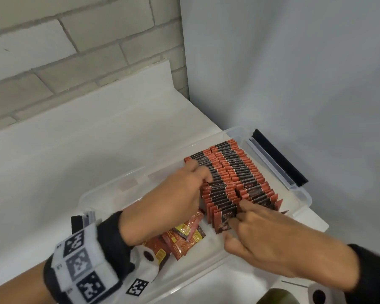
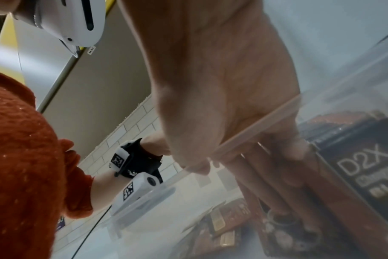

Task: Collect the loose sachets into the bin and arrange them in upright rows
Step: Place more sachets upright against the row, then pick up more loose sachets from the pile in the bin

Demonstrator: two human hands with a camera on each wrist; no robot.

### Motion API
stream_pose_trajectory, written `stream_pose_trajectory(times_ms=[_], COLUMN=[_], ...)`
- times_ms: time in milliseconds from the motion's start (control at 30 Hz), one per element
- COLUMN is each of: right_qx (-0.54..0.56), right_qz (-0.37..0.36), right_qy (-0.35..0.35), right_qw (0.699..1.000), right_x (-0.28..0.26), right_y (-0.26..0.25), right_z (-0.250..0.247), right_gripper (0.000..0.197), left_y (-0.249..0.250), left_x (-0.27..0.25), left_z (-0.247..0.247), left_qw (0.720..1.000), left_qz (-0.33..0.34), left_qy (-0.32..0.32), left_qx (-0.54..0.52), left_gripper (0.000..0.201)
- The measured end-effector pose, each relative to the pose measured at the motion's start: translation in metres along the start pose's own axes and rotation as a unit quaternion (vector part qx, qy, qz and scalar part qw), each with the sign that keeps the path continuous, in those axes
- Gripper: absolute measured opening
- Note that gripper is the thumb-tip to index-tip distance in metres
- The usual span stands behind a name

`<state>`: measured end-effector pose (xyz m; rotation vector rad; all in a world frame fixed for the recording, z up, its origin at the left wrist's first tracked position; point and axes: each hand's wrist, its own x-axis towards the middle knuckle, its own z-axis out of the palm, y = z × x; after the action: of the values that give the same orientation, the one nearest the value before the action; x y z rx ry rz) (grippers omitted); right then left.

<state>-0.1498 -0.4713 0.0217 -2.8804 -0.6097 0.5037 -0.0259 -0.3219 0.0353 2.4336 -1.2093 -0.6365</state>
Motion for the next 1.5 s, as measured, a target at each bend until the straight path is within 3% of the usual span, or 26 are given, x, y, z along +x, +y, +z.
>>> stream_pose_trajectory(times_ms=[67, 133, 167, 233, 300, 367, 433, 567, 733, 867, 1000, 1133, 1200, 1367, 1500], right_qx=[-0.011, -0.004, -0.01, -0.031, -0.01, -0.004, -0.016, -0.013, -0.015, -0.003, 0.07, 0.238, 0.259, 0.18, 0.2], right_qz=[0.016, 0.047, 0.047, 0.043, 0.057, 0.067, 0.064, 0.07, 0.084, 0.071, 0.061, 0.058, 0.067, 0.122, 0.109], right_qy=[0.012, -0.002, 0.006, 0.025, 0.017, 0.01, 0.016, 0.007, -0.019, -0.005, 0.047, 0.039, 0.002, -0.153, -0.179], right_qw=[1.0, 0.999, 0.999, 0.998, 0.998, 0.998, 0.998, 0.997, 0.996, 0.997, 0.995, 0.969, 0.963, 0.964, 0.957], right_x=[-0.001, -0.002, -0.002, 0.0, -0.001, -0.002, -0.002, -0.003, -0.003, -0.007, -0.001, 0.025, 0.039, 0.067, 0.069], right_y=[-0.001, -0.002, -0.002, -0.005, -0.006, -0.007, -0.008, -0.005, -0.005, -0.003, -0.01, -0.028, -0.036, -0.045, -0.05], right_z=[-0.001, 0.0, 0.0, -0.005, -0.004, -0.003, -0.003, -0.003, -0.004, -0.006, -0.014, -0.011, -0.006, -0.004, -0.007], right_gripper=[0.047, 0.048, 0.042, 0.027, 0.037, 0.055, 0.061, 0.063, 0.067, 0.07, 0.054, 0.03, 0.03, 0.044, 0.027], left_y=[-0.005, -0.013, -0.015, -0.013, -0.011, -0.007, -0.005, 0.002, 0.005, -0.004, -0.028, -0.041, -0.044, -0.052, -0.061], left_x=[-0.005, -0.011, -0.014, -0.017, -0.014, -0.008, -0.003, -0.003, -0.007, -0.014, -0.018, -0.018, -0.017, -0.02, -0.022], left_z=[-0.003, -0.002, -0.001, 0.003, 0.011, 0.02, 0.026, 0.031, 0.025, 0.003, -0.029, -0.042, -0.043, -0.033, -0.028], left_qw=[0.993, 0.967, 0.94, 0.854, 0.772, 0.727, 0.71, 0.718, 0.73, 0.802, 0.901, 0.952, 0.953, 0.917, 0.909], left_qz=[-0.085, -0.153, -0.179, -0.202, -0.196, -0.195, -0.206, -0.213, -0.23, -0.236, -0.223, -0.18, -0.147, -0.132, -0.131], left_qy=[-0.014, -0.09, -0.128, -0.185, -0.21, -0.214, -0.188, -0.147, -0.14, -0.139, -0.153, -0.229, -0.265, -0.361, -0.366], left_qx=[-0.081, -0.181, -0.259, -0.442, -0.567, -0.623, -0.646, -0.646, -0.628, -0.53, -0.338, -0.097, 0.009, 0.11, 0.148], left_gripper=[0.039, 0.054, 0.057, 0.046, 0.05, 0.063, 0.068, 0.056, 0.057, 0.048, 0.032, 0.038, 0.048, 0.051, 0.056])
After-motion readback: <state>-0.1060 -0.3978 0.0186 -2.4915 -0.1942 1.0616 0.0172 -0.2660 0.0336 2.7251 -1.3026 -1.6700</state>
